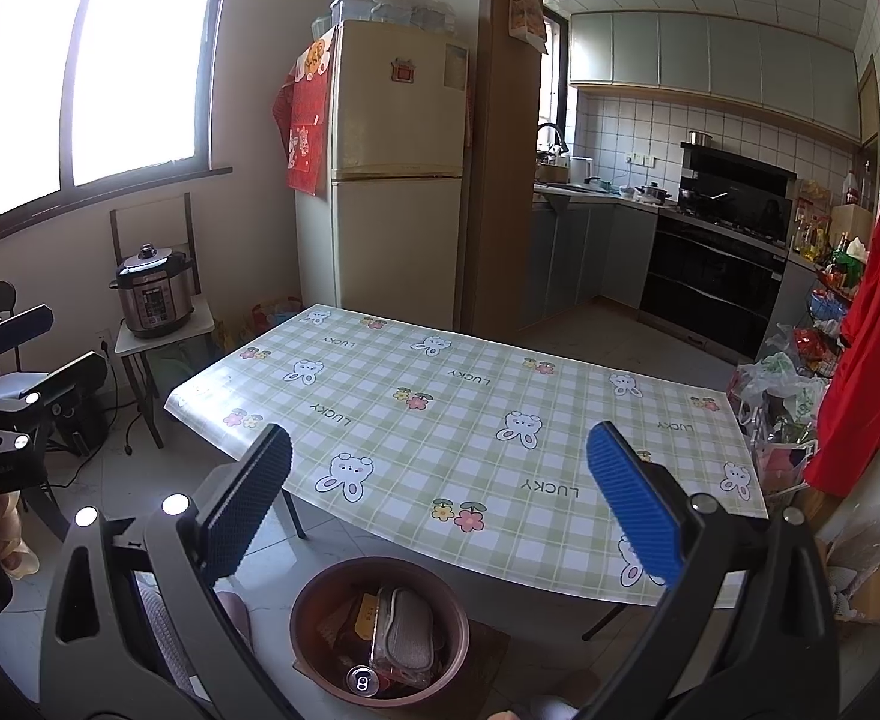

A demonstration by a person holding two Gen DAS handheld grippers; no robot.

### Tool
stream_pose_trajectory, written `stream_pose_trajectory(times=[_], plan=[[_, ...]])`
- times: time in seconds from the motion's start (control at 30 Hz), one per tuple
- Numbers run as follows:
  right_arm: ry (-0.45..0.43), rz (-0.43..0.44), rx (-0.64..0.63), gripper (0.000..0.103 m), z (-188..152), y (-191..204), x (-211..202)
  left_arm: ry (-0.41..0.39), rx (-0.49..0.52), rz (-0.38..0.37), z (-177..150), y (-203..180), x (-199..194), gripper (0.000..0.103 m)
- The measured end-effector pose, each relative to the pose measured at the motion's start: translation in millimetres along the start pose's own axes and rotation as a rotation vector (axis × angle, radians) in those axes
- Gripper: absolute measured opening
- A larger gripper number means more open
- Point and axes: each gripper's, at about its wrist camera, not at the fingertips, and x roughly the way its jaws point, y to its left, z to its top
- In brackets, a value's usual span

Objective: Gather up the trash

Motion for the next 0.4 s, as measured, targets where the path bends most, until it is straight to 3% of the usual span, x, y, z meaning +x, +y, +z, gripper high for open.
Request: stream_pose_trajectory(times=[0.4], plan=[[-0.004, -0.011, 0.005, 0.097, 0.3, 1.0, -0.7, -0.005, -0.001, 0.003, 1.1, -0.1, -4.3, 0.097]])
